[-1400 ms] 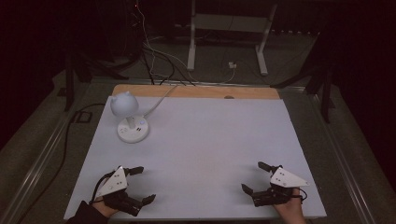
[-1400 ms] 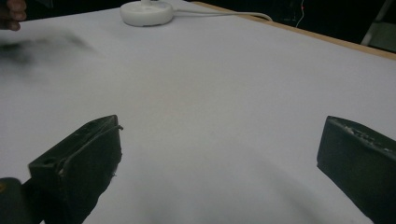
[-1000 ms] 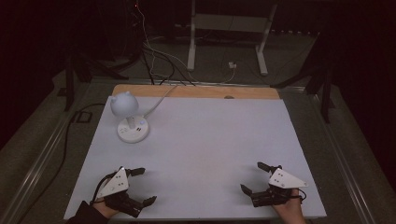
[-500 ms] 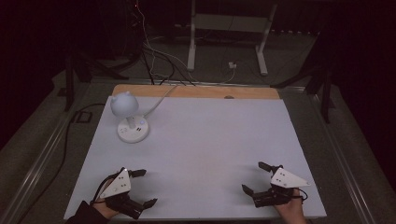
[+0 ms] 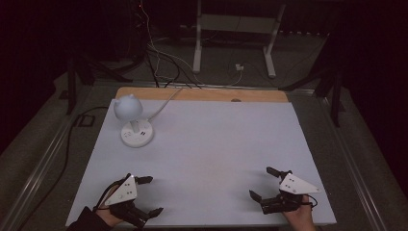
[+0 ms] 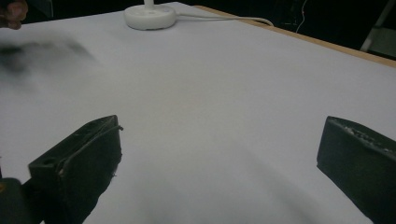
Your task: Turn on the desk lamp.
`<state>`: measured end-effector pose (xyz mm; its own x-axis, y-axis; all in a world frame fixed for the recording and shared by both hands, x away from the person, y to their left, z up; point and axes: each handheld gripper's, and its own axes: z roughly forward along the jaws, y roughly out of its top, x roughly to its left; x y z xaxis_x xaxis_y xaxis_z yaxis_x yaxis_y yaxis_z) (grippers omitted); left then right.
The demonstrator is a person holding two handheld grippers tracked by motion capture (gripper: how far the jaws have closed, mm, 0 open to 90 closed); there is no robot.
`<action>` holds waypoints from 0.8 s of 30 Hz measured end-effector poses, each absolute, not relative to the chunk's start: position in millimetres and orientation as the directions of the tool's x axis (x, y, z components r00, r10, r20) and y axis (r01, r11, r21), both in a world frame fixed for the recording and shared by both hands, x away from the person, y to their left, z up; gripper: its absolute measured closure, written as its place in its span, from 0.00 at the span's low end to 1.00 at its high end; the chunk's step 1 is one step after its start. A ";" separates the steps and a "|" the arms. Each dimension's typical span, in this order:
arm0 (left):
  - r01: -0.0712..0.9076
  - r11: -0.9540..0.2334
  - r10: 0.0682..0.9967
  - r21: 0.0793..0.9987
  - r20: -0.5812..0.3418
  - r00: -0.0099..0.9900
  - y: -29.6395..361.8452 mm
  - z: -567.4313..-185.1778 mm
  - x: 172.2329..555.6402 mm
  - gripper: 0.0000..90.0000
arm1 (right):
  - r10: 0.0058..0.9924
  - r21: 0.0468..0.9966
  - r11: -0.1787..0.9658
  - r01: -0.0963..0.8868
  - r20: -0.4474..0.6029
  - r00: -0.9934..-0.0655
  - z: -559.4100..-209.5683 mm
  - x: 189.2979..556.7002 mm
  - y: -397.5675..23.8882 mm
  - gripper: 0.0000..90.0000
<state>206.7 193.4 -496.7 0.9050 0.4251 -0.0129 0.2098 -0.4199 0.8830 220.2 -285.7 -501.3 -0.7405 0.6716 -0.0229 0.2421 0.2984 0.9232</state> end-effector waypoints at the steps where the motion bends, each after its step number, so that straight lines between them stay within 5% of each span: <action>1: 0.205 -0.422 0.420 0.883 -0.010 0.908 193.0 -495.7 206.9 0.00 | 0.672 0.923 0.300 0.241 -0.025 -0.740 -501.4 220.1 -285.7 0.00; 24: 0.204 -0.366 0.468 0.908 -0.010 0.884 191.6 -472.5 216.1 0.00 | 0.671 0.923 0.296 0.246 -0.017 -0.742 -501.9 219.4 -285.2 0.00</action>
